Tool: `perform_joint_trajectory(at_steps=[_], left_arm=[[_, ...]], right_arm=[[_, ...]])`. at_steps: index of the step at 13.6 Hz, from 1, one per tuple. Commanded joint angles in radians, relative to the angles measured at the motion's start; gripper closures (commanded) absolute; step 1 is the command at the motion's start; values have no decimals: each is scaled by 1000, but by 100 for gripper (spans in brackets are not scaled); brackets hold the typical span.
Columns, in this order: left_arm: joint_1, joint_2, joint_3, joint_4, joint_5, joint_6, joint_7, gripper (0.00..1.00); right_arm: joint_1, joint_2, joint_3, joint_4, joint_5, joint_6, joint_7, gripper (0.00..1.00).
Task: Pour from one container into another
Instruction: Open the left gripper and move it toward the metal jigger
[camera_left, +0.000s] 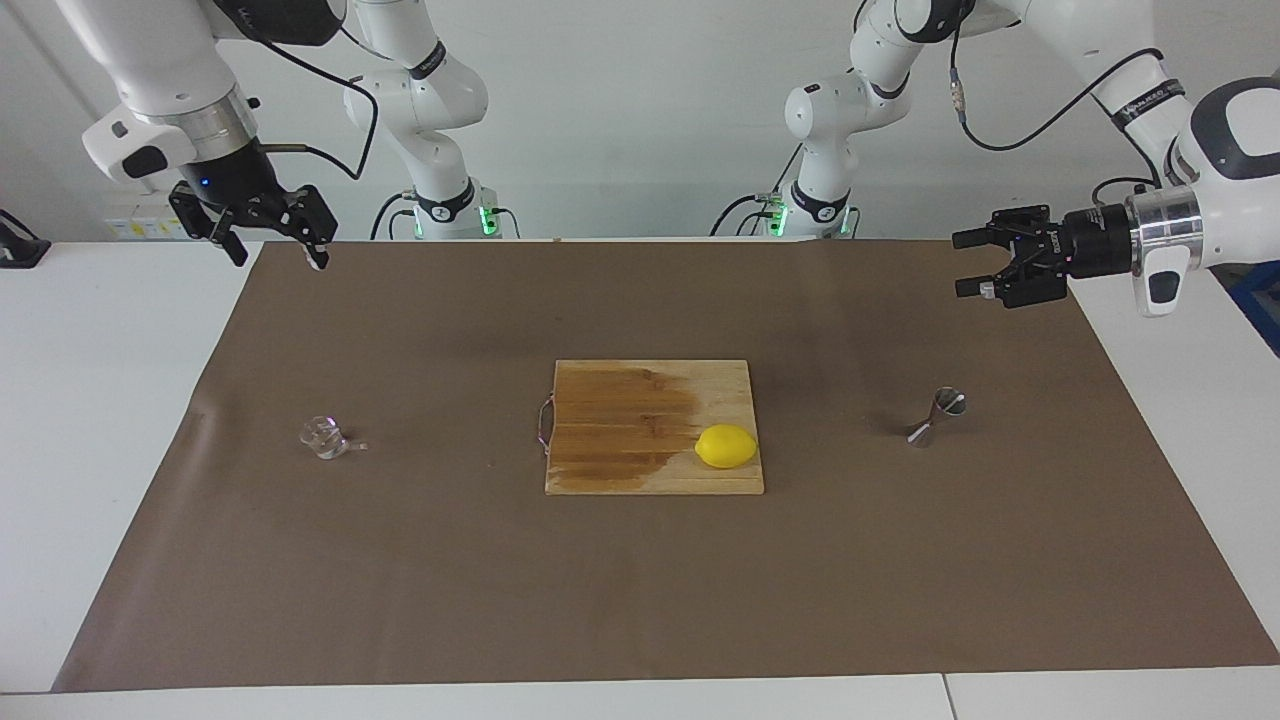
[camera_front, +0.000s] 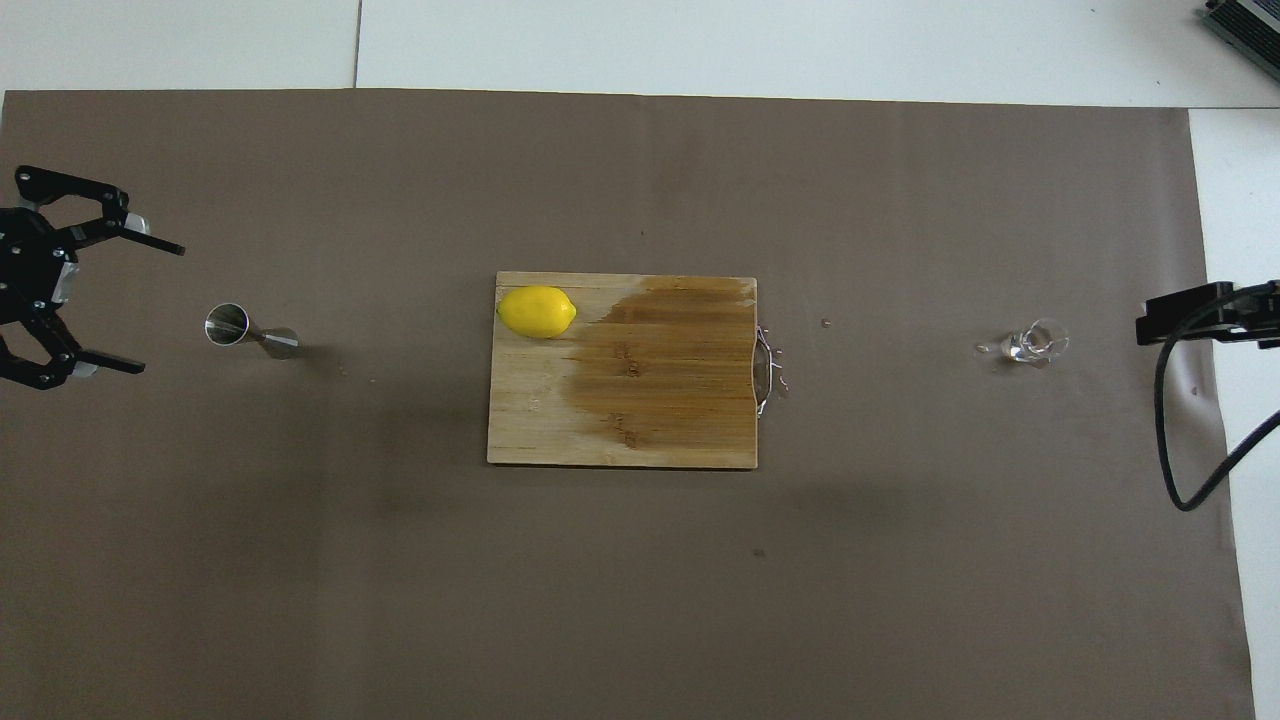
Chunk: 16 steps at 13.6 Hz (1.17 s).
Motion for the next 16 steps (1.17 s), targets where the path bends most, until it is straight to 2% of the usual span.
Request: perform_joint_trajectory(at_steps=[1,6,10,13,16], left_arm=[[20,17,-2,-49,-77,-9,-16,0],[96,122,-2,-68,-172,5,-2,0],[124,205,-3,-63,-190,11,-2,0],[136,241,-3,-63,-196,19,-2,0],[138,244,-3,-75,-219,22,-2,0]], right_arm=[[-5,-19,9,-12,-10,-10,-9,0],[-5,-19,9,-12,-10,-10,-9,0],[-5,-19,9,-12,-10,-10,-9,0],[-5,-19,9,-12,-10,-10,-9,0],[-5,-19,9,-12,-10,-10,-9,0]])
